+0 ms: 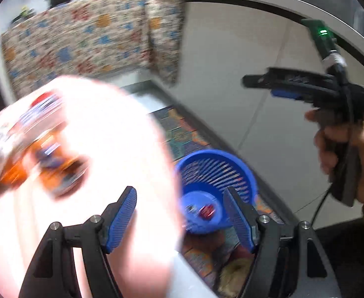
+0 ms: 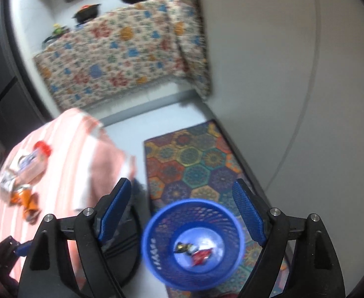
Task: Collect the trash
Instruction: 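Return to the table and grasp the green milk carton with the left tool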
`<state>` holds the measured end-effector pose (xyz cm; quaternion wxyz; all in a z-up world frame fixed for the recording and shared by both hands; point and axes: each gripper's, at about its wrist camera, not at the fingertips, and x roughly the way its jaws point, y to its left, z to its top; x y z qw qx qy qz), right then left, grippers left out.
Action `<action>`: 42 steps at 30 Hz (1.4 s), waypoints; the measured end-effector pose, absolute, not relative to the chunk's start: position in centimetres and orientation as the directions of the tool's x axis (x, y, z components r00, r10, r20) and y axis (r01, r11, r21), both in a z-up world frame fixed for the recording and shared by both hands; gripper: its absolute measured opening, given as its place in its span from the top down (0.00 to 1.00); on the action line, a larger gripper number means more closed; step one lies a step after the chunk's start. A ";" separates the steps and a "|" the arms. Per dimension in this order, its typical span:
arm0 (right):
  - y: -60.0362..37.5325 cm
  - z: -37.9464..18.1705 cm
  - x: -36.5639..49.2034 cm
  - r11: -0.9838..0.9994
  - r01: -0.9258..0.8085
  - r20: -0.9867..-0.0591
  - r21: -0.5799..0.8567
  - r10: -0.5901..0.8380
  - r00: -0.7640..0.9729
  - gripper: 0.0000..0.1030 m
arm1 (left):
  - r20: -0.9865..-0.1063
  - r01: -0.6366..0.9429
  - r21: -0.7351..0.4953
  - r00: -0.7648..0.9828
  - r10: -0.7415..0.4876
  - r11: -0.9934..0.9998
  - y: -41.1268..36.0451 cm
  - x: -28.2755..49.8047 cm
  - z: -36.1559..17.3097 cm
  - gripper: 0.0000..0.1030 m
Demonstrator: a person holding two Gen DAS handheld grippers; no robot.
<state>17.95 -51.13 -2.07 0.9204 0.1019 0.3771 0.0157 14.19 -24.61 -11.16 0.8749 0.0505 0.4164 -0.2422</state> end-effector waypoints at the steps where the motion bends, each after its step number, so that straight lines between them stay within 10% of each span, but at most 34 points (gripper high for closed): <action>1: -49.7 -1.9 17.8 0.979 0.012 -0.685 0.203 0.134 0.716 0.18 | -0.758 0.440 -0.111 0.542 -0.362 0.891 -23.1 14.0 -11.3 0.28; 16: -28.6 -6.0 14.4 0.878 -0.457 -0.736 0.143 0.403 0.545 0.16 | -0.777 0.105 -0.050 0.621 -0.105 0.993 -3.0 14.0 -11.4 0.28; 42: -26.1 -7.8 16.3 0.887 -0.441 -0.769 0.137 0.376 0.517 0.14 | -0.782 0.635 0.092 0.523 -0.339 0.767 -1.1 27.3 -8.2 0.19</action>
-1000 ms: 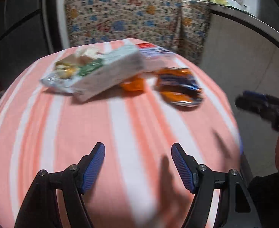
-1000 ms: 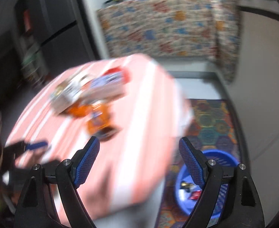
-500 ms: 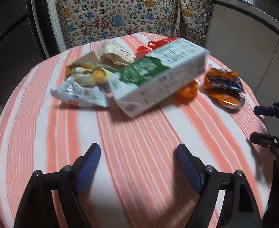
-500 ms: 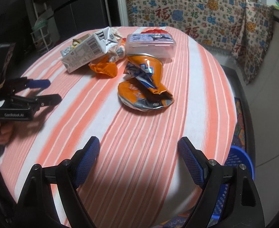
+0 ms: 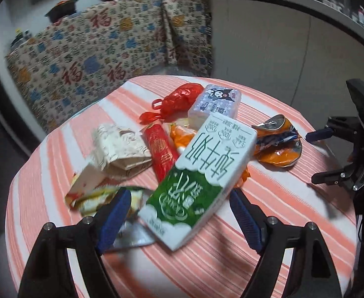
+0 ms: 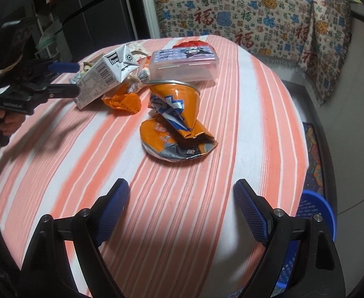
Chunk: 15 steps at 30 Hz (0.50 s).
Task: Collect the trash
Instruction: 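Return to the table and grasp the green milk carton with the left tool, then grasp the crushed orange can with the right tool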
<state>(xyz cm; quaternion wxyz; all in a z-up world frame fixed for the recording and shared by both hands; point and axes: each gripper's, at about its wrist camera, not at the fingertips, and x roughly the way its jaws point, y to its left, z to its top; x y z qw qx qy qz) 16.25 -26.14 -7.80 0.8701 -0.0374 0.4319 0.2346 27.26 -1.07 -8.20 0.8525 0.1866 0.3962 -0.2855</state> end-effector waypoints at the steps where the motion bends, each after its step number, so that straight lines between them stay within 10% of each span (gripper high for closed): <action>1: -26.2 -7.7 16.4 0.886 -0.443 -0.769 0.140 0.379 0.515 0.14 | -0.793 0.654 0.085 0.501 -0.346 0.752 -1.4 27.8 -8.5 0.19; 7: -27.3 -6.3 17.4 0.872 -0.451 -0.734 0.192 0.432 0.524 0.14 | -0.815 0.711 0.090 0.455 -0.358 0.697 -2.1 26.9 -10.0 0.20; 15: -26.5 -6.3 20.7 0.843 -0.475 -0.724 0.251 0.489 0.486 0.19 | -0.828 0.628 0.000 0.437 -0.352 0.779 -1.3 24.7 -9.7 0.49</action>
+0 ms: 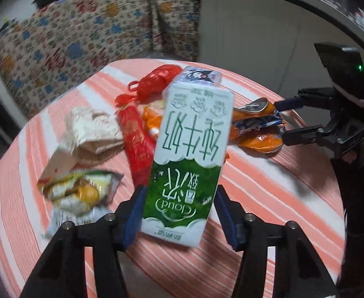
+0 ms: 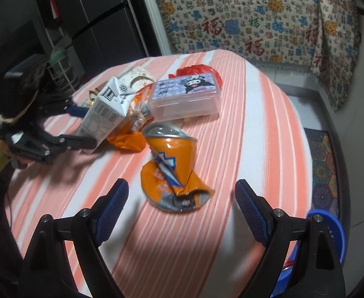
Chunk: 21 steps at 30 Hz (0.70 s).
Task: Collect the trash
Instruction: 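Grasp the crushed orange can with the right tool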
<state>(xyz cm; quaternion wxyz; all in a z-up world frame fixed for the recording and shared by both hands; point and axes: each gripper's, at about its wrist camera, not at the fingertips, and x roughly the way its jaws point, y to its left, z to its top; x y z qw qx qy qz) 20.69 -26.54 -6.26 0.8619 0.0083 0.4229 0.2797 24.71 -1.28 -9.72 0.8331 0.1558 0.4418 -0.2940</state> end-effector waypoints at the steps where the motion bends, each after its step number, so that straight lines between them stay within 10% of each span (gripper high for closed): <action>1: -26.4 -6.5 21.1 0.838 -0.476 -0.729 0.265 0.497 0.470 0.23 | -0.830 0.600 -0.014 0.439 -0.345 0.800 -1.0 24.2 -9.6 0.52; 6: -26.4 -6.8 20.7 0.832 -0.482 -0.745 0.276 0.502 0.440 0.67 | -0.831 0.489 -0.081 0.448 -0.330 0.868 -0.5 20.6 -9.2 0.53; 17: -26.7 -5.9 15.8 0.787 -0.522 -0.759 0.327 0.549 0.351 0.65 | -0.851 0.378 -0.092 0.450 -0.270 0.921 -0.7 15.3 -8.2 0.39; 21: -26.8 -5.6 15.8 0.779 -0.541 -0.757 0.317 0.551 0.351 0.48 | -0.870 0.379 -0.067 0.431 -0.240 0.923 -1.4 15.5 -9.1 0.38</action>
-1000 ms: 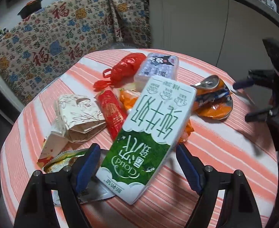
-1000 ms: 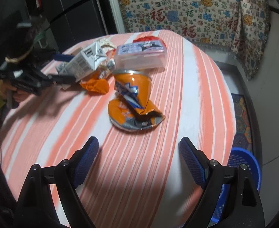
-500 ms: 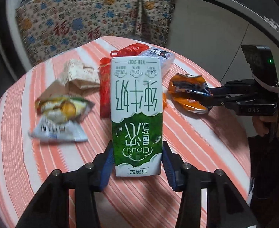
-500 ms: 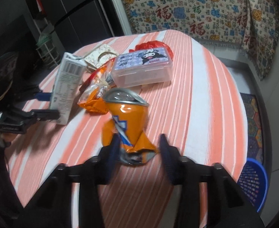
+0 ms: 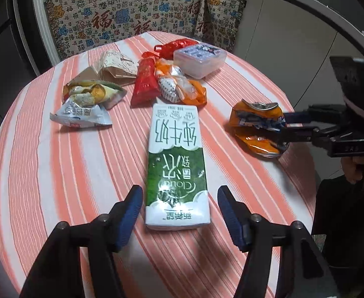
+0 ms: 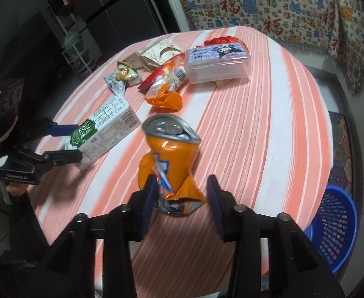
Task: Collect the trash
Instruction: 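Grasp the crushed orange can with the right tool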
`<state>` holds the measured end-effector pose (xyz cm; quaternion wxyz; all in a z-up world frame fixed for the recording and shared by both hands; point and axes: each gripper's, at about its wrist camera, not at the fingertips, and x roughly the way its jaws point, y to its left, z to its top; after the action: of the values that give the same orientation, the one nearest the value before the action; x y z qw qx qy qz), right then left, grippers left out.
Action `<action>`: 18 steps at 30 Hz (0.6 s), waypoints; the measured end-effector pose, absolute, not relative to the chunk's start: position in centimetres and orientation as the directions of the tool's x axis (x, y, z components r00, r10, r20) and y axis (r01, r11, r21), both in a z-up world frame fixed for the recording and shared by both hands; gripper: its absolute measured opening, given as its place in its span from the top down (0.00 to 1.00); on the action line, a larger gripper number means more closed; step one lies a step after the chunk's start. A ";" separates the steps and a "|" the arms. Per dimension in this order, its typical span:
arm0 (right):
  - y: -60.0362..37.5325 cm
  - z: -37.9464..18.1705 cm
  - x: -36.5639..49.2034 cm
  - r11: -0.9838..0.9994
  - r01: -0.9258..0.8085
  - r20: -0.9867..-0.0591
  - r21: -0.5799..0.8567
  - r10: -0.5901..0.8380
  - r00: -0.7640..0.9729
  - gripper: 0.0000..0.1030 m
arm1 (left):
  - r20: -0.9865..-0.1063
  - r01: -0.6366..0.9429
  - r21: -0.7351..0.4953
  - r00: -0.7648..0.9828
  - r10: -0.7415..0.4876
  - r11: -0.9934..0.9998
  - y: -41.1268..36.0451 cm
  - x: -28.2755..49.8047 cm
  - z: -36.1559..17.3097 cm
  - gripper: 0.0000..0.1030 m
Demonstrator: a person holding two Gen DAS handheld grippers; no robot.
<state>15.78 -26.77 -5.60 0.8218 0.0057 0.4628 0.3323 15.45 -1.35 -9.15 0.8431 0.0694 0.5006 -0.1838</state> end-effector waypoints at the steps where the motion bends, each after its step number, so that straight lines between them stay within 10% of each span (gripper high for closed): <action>1: -26.8 -5.3 15.8 0.774 -0.549 -0.753 0.316 0.557 0.352 0.45 | -0.871 0.381 -0.064 0.429 -0.238 0.922 -1.5 15.5 -9.3 0.38; 18: -25.1 -5.6 18.7 0.763 -0.515 -0.746 0.391 0.590 0.309 0.34 | -0.881 0.279 -0.037 0.444 -0.162 0.960 -3.1 18.2 -10.0 0.37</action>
<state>18.69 -25.05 -5.65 0.8079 0.0395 0.4784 0.3418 18.23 -3.06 -10.03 0.8478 0.0568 0.5110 -0.1301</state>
